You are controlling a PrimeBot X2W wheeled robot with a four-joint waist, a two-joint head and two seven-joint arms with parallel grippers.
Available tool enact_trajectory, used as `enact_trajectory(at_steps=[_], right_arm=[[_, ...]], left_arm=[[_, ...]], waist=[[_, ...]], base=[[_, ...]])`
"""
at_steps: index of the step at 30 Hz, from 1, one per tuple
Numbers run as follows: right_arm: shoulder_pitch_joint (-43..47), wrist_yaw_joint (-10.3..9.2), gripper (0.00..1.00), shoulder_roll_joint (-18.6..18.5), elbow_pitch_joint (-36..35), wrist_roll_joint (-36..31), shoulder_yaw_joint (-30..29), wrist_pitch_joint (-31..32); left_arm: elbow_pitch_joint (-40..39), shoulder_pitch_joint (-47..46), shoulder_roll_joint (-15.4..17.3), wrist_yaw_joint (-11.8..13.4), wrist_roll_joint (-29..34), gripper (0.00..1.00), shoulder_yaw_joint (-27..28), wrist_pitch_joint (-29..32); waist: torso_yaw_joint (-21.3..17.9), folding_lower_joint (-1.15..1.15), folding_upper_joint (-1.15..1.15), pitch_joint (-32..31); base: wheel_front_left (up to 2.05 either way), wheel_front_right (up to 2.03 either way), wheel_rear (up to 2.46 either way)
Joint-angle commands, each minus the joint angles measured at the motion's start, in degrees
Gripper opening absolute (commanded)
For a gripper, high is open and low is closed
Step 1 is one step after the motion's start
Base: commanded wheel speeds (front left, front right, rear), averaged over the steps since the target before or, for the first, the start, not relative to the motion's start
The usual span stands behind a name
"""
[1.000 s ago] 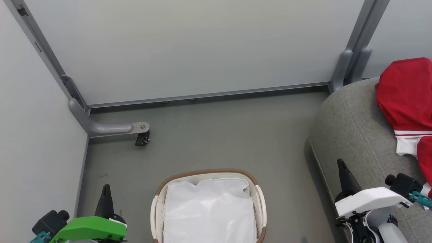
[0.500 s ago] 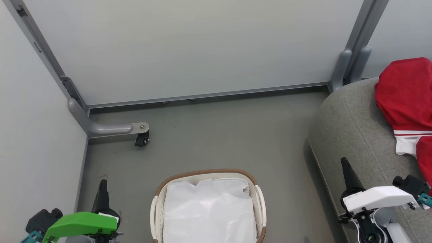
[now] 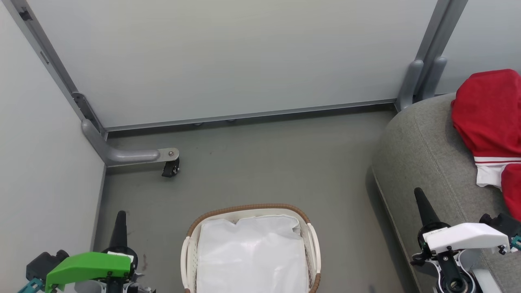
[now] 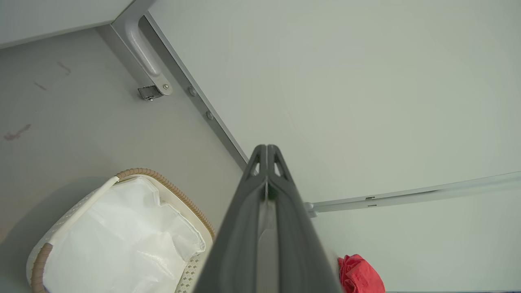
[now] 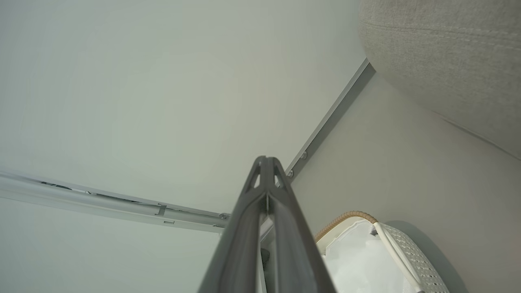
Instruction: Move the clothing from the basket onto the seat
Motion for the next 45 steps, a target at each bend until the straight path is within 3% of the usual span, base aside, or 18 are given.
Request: enact_trajectory(at_steps=[1, 45], right_arm=[[0.05, -0.03, 0.00, -0.35, -0.79, 1.66, -0.39, 0.43], [0.71, -0.04, 0.00, -0.48, -3.03, 22.16, -2.95, 5.75]], left_arm=[[-0.66, -1.67, 0.24, -0.40, -1.61, 0.00, 0.53, 0.44], [-2.91, -3.07, 0.33, -1.33, -19.46, 0.00, 3.71, 5.80]], waist=[[-0.01, 0.00, 0.00, -0.01], [-0.40, 0.00, 0.00, -0.16]], base=[[0.00, 0.00, 0.00], [0.00, 0.00, 0.00]])
